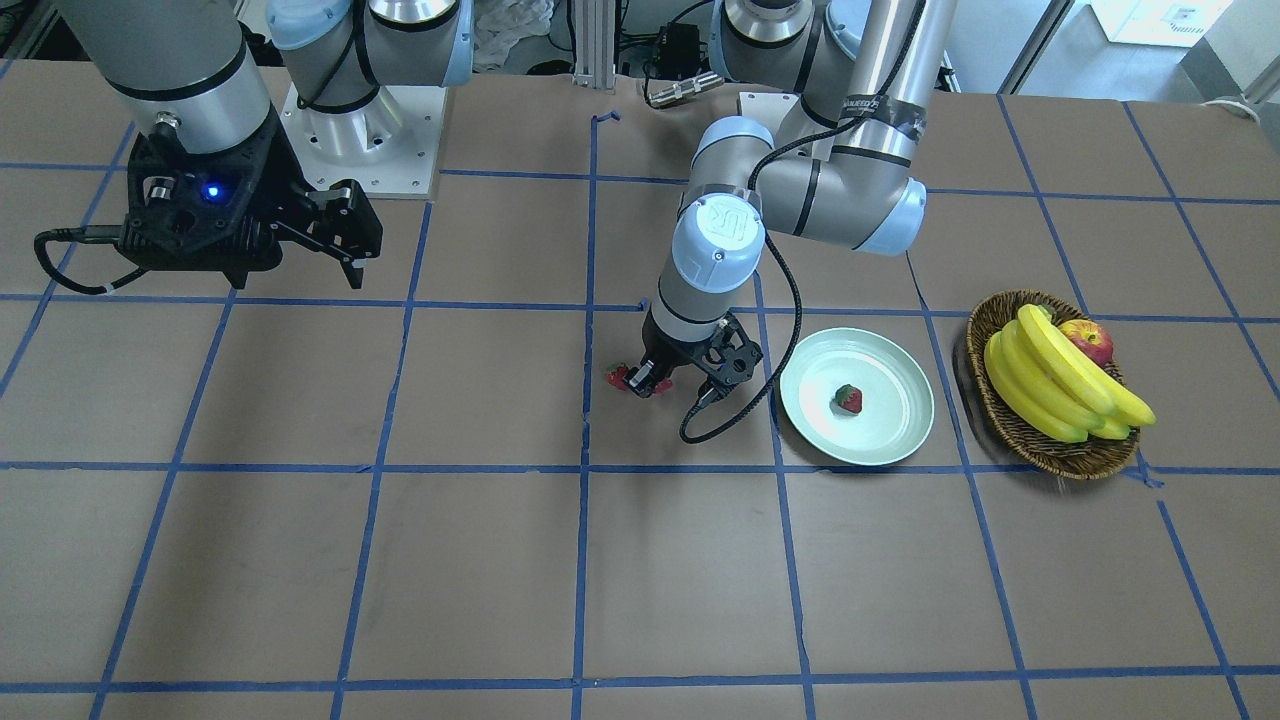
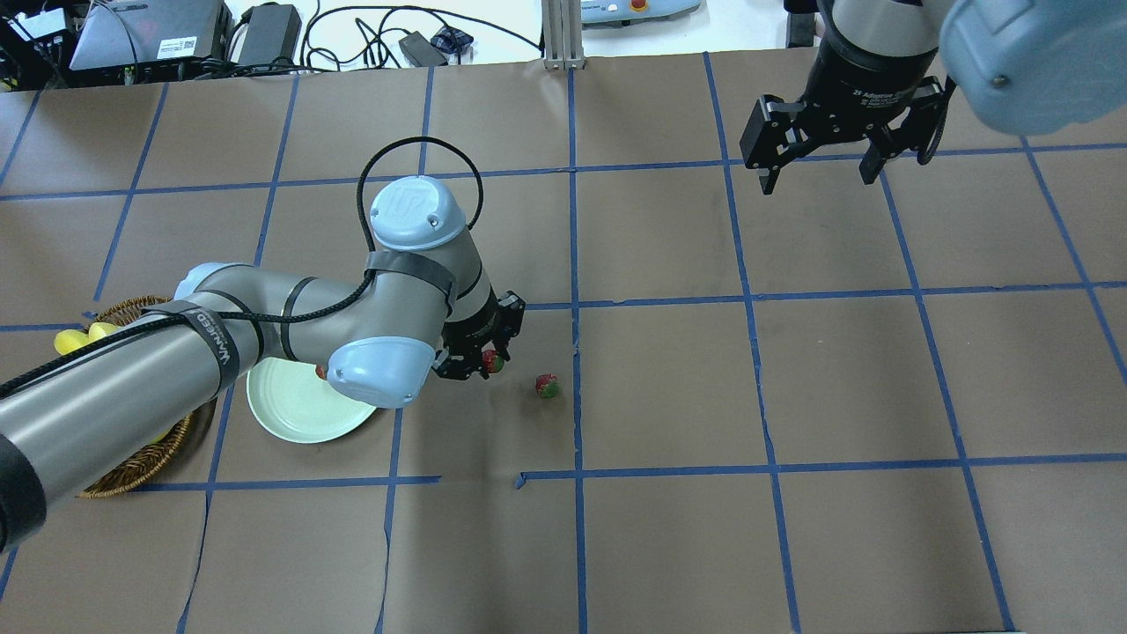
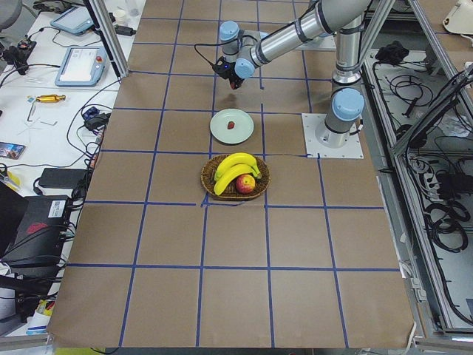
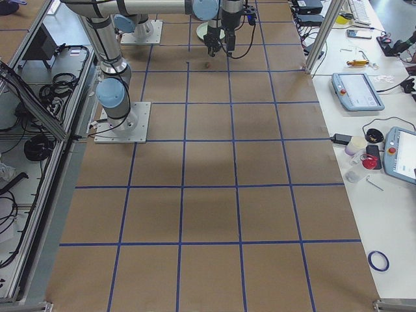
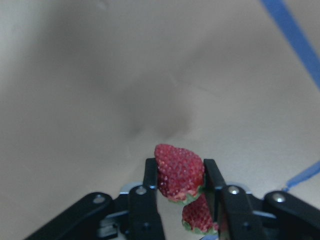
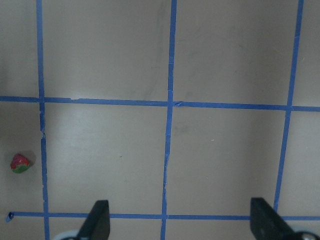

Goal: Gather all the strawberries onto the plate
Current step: 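Place the second strawberry on the plate and release it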

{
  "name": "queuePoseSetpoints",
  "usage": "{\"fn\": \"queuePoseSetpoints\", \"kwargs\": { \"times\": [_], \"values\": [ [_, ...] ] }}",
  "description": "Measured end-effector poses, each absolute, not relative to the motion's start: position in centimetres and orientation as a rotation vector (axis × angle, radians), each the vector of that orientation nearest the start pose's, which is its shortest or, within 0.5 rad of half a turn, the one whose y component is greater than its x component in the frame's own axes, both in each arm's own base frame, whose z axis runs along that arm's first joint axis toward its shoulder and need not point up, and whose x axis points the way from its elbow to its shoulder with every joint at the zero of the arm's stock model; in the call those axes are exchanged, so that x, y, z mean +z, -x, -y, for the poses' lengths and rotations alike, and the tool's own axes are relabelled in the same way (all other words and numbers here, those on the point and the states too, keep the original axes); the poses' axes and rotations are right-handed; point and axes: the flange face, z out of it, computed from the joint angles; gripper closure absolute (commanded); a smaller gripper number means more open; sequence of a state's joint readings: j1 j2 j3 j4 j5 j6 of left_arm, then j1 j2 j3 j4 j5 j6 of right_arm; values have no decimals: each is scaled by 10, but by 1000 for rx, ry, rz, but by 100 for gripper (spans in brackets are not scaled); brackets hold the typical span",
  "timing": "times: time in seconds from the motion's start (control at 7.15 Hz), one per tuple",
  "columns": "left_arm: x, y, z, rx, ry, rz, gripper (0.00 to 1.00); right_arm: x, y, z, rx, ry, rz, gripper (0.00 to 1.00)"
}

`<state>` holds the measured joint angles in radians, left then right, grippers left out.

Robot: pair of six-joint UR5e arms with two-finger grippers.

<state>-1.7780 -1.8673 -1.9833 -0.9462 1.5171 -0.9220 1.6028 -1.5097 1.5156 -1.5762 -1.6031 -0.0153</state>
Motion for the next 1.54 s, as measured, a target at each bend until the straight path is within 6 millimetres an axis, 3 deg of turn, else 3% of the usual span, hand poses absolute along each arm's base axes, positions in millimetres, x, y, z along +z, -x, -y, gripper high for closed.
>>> {"fn": "queuePoseSetpoints", "kwargs": {
  "times": [0.28,0.56,0.7,0.84,0.98,1.26,1.4,1.54],
  "values": [
    [210,183,488,204,931,-2932,93,484,-147,514,2,75,-3173,0],
    [202,125,492,251,801,-2928,93,483,-147,514,4,75,-3173,0],
    [198,102,493,272,761,-2936,78,483,-147,514,4,75,-3173,0],
    [196,90,492,287,749,-2940,13,483,-147,514,4,76,-3173,0],
    [193,86,490,300,750,-2939,0,483,-147,514,4,76,-3173,0],
    [198,97,488,271,764,-2947,0,483,-148,514,4,77,-3172,0],
    [209,119,488,219,816,-2940,0,483,-148,514,4,77,-3172,0],
    [222,157,488,164,909,-2931,0,483,-148,514,5,77,-3172,0]
  ]
}}
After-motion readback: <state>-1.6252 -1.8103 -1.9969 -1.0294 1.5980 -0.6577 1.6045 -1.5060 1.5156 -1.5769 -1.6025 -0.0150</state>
